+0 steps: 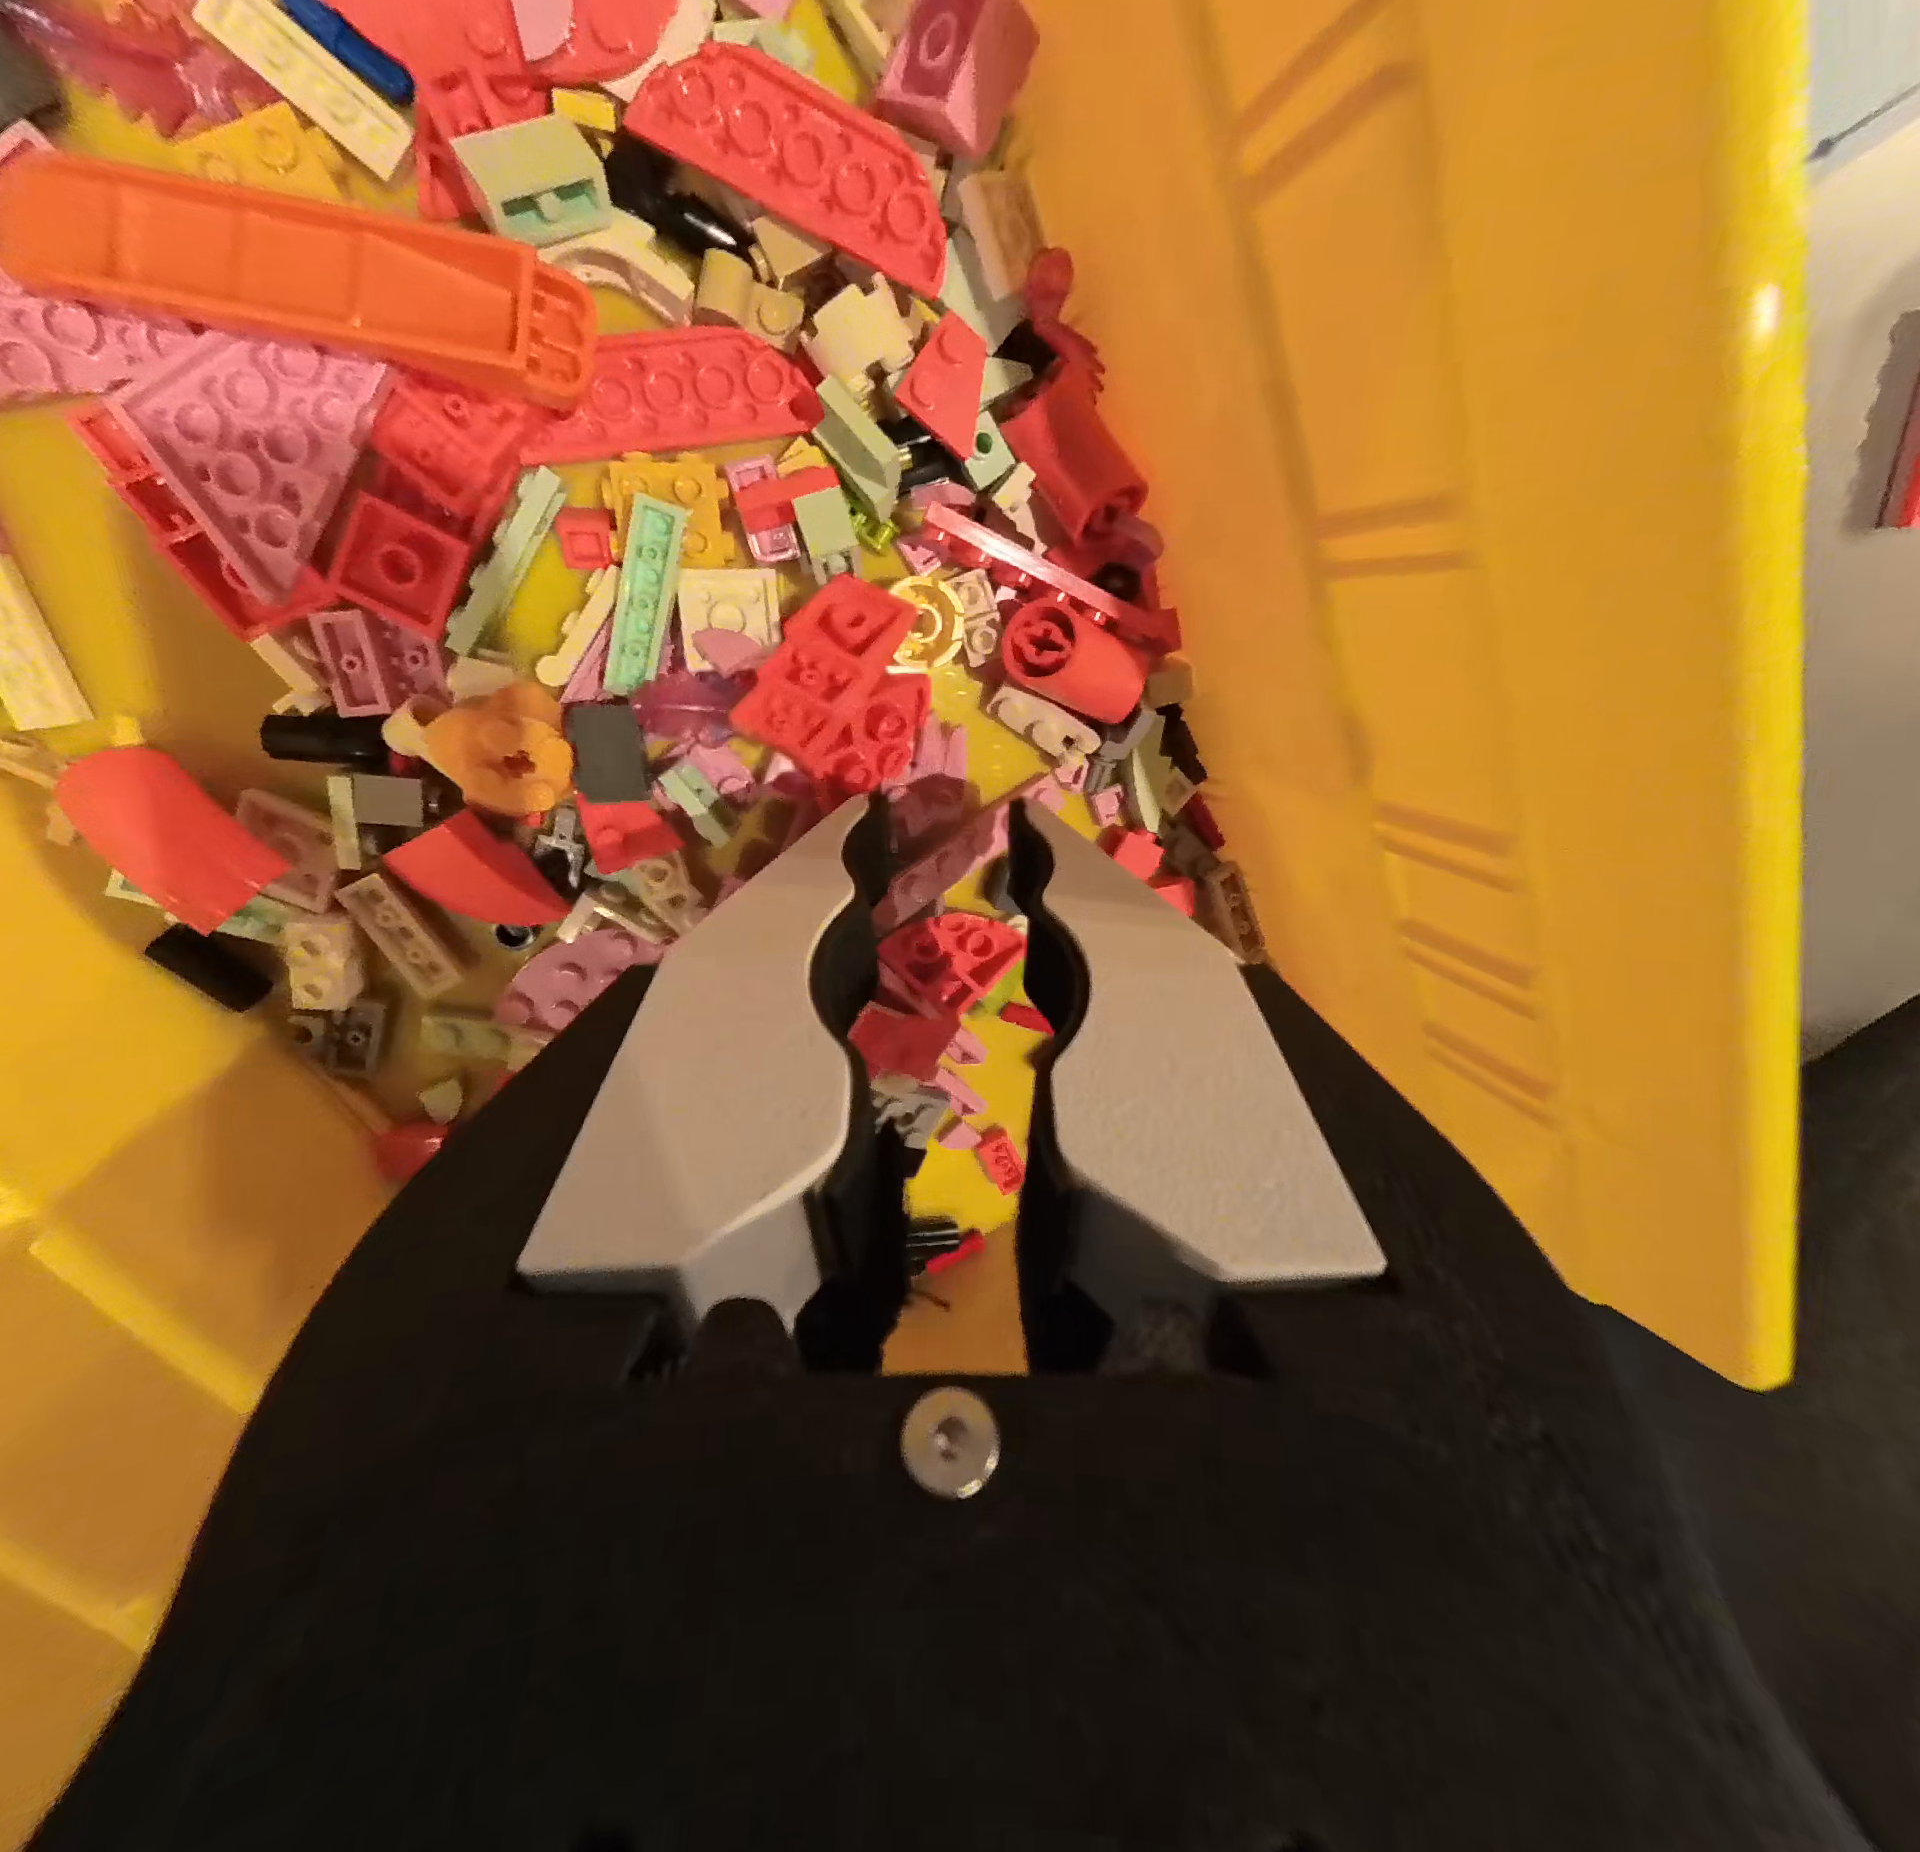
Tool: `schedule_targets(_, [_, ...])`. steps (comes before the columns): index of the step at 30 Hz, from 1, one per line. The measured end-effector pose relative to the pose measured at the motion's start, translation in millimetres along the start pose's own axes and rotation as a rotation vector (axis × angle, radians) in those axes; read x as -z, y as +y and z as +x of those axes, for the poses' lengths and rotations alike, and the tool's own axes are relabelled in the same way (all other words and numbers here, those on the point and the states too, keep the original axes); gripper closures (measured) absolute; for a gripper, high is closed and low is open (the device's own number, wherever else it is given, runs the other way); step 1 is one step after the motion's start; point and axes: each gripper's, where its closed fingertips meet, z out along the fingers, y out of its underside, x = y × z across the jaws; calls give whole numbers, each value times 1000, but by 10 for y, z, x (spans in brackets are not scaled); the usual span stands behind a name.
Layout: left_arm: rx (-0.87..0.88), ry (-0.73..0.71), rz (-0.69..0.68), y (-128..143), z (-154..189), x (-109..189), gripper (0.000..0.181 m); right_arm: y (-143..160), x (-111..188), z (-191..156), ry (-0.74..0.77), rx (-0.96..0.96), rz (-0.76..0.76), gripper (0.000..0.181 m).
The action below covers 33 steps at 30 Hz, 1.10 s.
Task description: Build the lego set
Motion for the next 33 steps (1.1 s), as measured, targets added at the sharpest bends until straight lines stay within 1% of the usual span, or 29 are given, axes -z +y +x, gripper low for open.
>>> schedule_targets(4, [-13, -50, -7, -5, -85, -27, 159, 0, -1, 0, 1, 1, 0, 161])
schedule_targets(10, [-90, -61, -18, -13, -29, -81, 164, -3, -5, -8, -1, 0, 0, 161])
schedule_targets(14, [-159, -88, -45, 74, 5, -67, 166, -7, -5, -16, -2, -1, 2, 161])
schedule_targets(17, [-247, -189, 23, 37, -44, 71, 166, -26, -4, -14, -4, -3, 2, 161])
schedule_targets(20, [-319, -266, 191, -122, 75, 373, 166, -57, 8, -23, -2, -2, 3, 162])
schedule_targets(22, [-368, -320, 323, -246, 253, 631, 166, -68, 22, -37, -4, -3, 2, 162])
schedule_targets(24, [-427, -372, 449, -351, 515, 905, 166, -72, 36, -59, -8, -3, 2, 162])
schedule_targets(26, [-482, -389, 581, -459, 884, 1148, 166, -64, 39, -87, -12, 2, 0, 162])
schedule_targets(28, [-539, -342, 669, -530, 1333, 1236, 166, -51, 47, -111, -16, 8, -2, 162])
schedule_targets(29, [-563, -291, 682, -551, 1565, 1188, 166, -44, 51, -124, -18, 10, -3, 162])
schedule_targets(30, [-594, -218, 681, -566, 1810, 1078, 166, -35, 51, -131, -21, 12, -2, 162])
schedule_targets(31, [-627, -148, 675, -582, 2034, 933, 166, -25, 53, -141, -22, 12, -3, 163])
schedule_targets(33, [-670, -52, 648, -602, 2350, 565, 166, -15, 61, -147, -24, 8, -1, 163])
